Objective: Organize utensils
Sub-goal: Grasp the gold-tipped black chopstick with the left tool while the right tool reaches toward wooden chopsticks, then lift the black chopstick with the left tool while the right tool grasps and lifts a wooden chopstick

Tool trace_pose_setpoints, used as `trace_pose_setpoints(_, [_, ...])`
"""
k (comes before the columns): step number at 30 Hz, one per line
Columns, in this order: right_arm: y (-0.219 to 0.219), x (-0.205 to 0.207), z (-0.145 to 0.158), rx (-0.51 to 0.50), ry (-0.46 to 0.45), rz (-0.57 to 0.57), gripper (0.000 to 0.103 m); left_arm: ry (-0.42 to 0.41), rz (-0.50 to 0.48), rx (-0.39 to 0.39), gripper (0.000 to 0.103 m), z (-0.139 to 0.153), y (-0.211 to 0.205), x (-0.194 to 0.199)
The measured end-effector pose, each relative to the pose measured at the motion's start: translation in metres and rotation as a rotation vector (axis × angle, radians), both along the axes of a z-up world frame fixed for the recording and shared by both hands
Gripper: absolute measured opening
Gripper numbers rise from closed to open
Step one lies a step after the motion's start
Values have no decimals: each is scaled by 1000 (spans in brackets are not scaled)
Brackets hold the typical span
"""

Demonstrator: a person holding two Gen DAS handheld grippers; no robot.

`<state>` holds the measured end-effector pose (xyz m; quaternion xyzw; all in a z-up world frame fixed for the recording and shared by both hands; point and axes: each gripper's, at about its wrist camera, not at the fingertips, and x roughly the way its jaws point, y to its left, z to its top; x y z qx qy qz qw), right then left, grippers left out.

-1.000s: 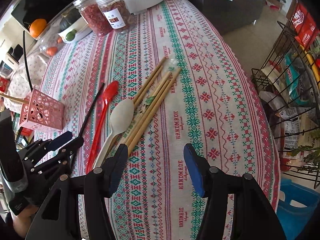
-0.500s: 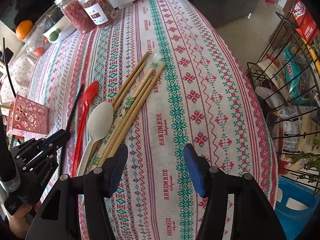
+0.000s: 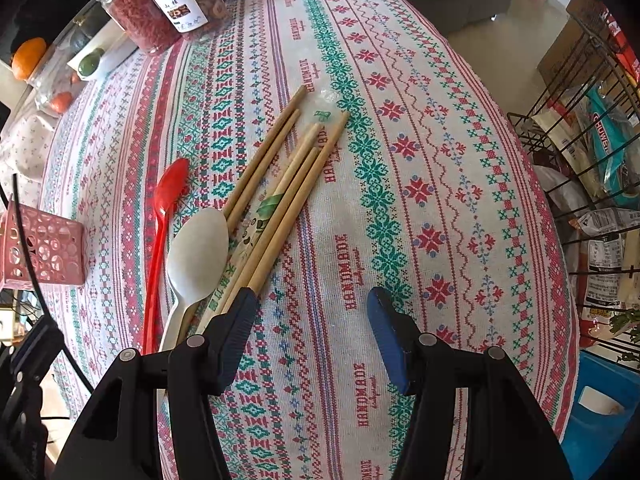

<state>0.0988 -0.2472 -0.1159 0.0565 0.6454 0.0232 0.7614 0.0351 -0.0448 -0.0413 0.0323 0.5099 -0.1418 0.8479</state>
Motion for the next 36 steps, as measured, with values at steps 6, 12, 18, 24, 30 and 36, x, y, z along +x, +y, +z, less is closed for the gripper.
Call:
trace_pose_setpoints(6, [11, 2, -1, -36, -3, -1, 61, -7, 4, -12, 7, 5, 13, -5])
trace_pose_setpoints(12, [32, 1, -3, -57, 2, 6, 60, -4, 9, -16, 7, 5, 19, -7])
trace_pose_setpoints(18, [41, 2, -9, -134, 27, -9, 53, -7, 19, -27, 7, 8, 24, -9])
trace_pose_setpoints(24, [22, 5, -4, -69, 21, -60, 7, -25, 27, -41, 7, 16, 28, -13])
trace_pose_setpoints(30, [-18, -9, 33, 38, -109, -106, 7, -106, 62, -70, 7, 43, 47, -28])
trace_pose_setpoints(36, [-32, -39, 89, 167, -319, -110, 7, -227, 117, -87, 6, 76, 68, -46])
